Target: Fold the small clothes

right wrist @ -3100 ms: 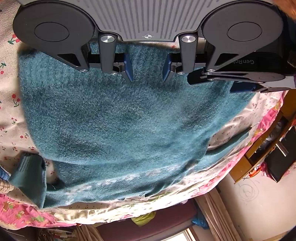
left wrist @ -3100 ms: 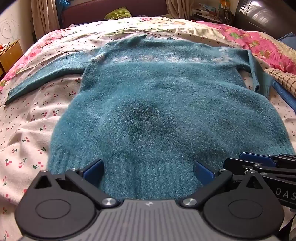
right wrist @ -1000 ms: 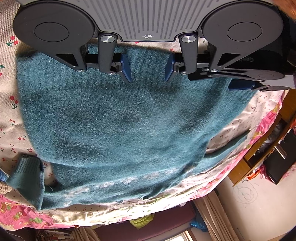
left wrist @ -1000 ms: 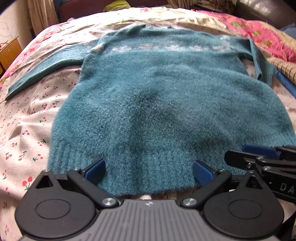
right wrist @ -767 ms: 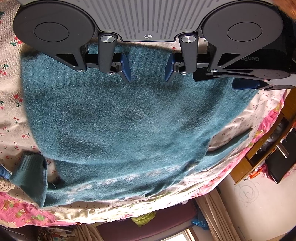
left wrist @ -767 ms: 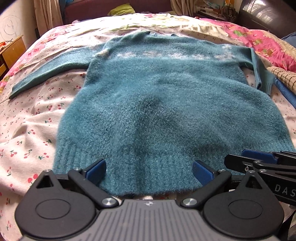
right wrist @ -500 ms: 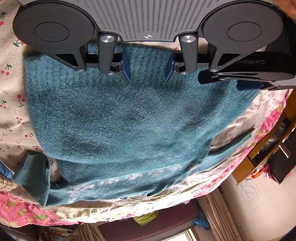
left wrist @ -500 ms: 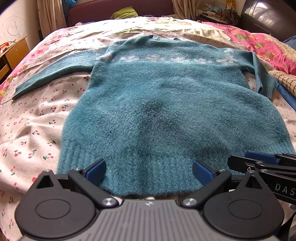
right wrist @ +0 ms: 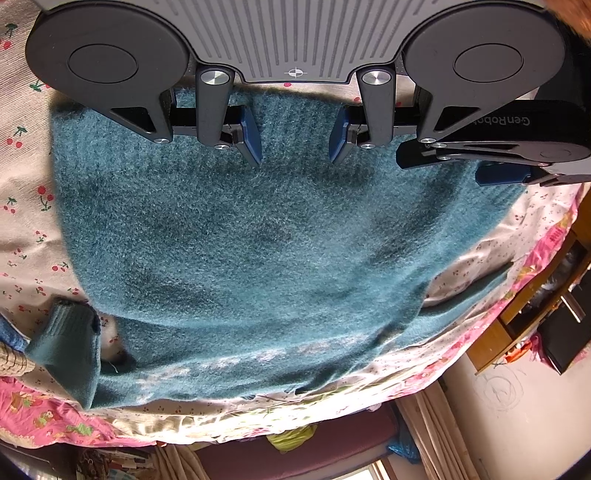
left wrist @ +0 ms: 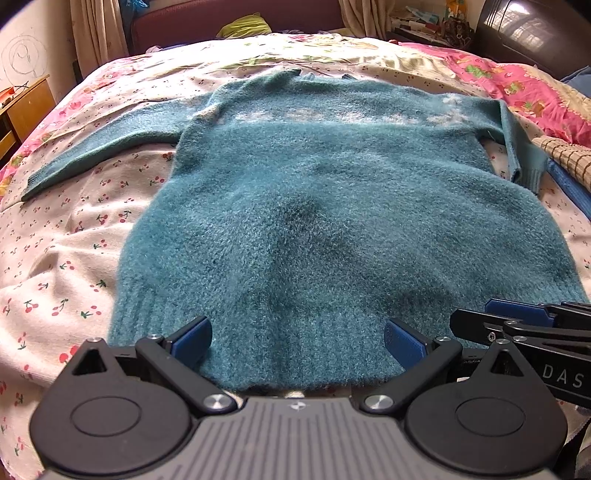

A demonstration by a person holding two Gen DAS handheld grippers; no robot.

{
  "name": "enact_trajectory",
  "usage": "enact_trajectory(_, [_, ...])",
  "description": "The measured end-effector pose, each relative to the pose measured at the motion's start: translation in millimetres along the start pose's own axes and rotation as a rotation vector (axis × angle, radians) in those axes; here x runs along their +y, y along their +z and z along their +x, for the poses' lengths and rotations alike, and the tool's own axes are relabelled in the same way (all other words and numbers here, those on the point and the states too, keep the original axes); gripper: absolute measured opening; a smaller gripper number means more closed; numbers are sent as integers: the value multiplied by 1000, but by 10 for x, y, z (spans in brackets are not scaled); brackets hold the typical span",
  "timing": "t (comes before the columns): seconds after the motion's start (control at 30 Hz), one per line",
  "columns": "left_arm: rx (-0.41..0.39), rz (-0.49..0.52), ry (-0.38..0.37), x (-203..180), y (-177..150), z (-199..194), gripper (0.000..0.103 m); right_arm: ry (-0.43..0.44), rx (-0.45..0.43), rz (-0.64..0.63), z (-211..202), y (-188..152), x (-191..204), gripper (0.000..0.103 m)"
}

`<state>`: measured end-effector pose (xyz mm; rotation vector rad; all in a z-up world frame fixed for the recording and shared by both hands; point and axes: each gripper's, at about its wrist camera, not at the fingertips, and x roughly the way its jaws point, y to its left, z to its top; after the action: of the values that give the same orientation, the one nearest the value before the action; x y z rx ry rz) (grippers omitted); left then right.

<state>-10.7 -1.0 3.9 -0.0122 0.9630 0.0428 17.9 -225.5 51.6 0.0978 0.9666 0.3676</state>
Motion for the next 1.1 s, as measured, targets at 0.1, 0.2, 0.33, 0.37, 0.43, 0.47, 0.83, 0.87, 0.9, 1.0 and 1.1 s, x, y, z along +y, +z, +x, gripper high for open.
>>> enact_trajectory(0.1, [2, 3, 2, 0, 0, 8, 103, -9, 1, -6, -3, -1, 15, 40])
enact_trajectory(0.2, [4, 5, 3, -4, 1, 13, 103, -18, 6, -9, 3, 3, 21, 40])
enact_trajectory(0.33, [3, 6, 1, -9, -2, 15, 103, -37, 10, -16, 9, 1, 35, 40])
enact_trajectory(0.37, [4, 7, 0, -14, -4, 18, 103, -38, 10, -16, 9, -4, 33, 40])
enact_trajectory(0.43, [5, 10, 0, -23, -7, 23, 103, -40, 10, -17, 9, -4, 31, 40])
enact_trajectory(0.47, [7, 11, -1, -27, -9, 25, 103, -39, 10, -17, 11, -4, 32, 40])
enact_trajectory(0.83, [11, 15, 1, -31, -15, 35, 103, -65, 20, -26, 32, -9, 48, 42])
enact_trajectory(0.87, [12, 15, 2, -32, -16, 37, 103, -70, 21, -27, 33, -11, 48, 43])
enact_trajectory(0.9, [14, 16, 4, -34, -17, 40, 103, -72, 22, -28, 34, -14, 47, 43])
enact_trajectory(1.0, [17, 19, 6, -41, -20, 46, 103, -78, 25, -34, 33, -19, 51, 43])
enact_trajectory(1.1, [24, 23, 8, -45, -22, 58, 103, -84, 30, -41, 38, -22, 55, 43])
